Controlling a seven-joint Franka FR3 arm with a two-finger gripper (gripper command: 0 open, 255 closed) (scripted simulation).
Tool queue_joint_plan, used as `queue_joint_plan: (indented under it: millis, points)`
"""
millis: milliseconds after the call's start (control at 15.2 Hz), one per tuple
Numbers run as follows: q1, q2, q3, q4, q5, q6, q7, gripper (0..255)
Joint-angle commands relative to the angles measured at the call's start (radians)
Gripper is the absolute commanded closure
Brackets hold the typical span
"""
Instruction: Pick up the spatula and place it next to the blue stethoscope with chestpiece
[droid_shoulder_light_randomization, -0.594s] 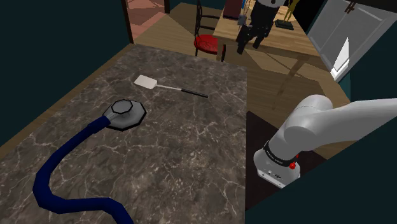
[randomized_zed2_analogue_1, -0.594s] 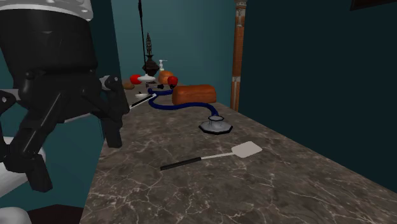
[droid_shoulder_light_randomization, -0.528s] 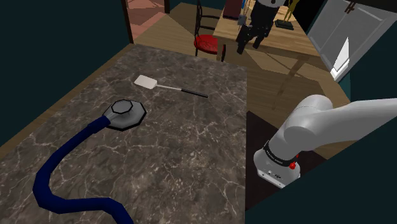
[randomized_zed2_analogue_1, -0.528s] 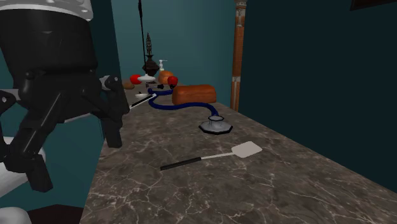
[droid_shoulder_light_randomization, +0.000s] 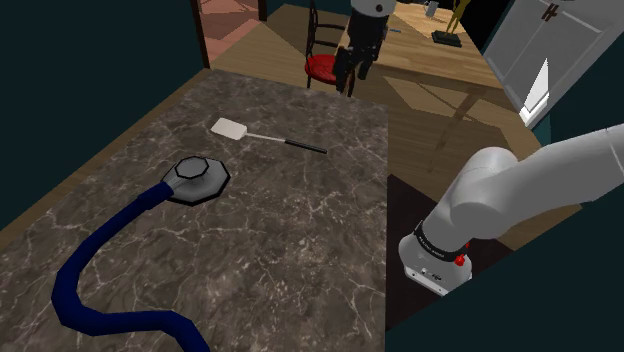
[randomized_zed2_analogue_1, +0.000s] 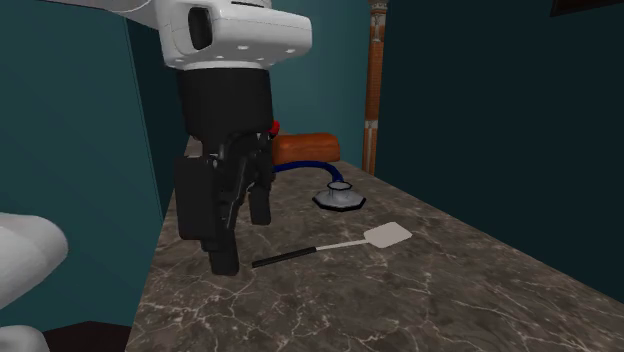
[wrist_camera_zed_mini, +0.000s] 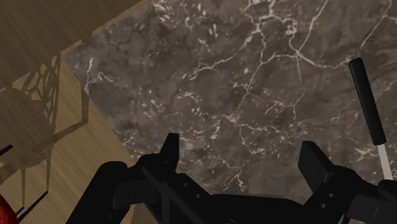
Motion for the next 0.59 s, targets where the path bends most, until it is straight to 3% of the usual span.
queue_joint_plan:
  millis: [0,528]
  points:
    - [0.027,0.05,0.016,0.021,0.012,0.016,-0.019,0]
    - [0.12,0.289,0.088,0.162,0.046,0.057,-0.094,0]
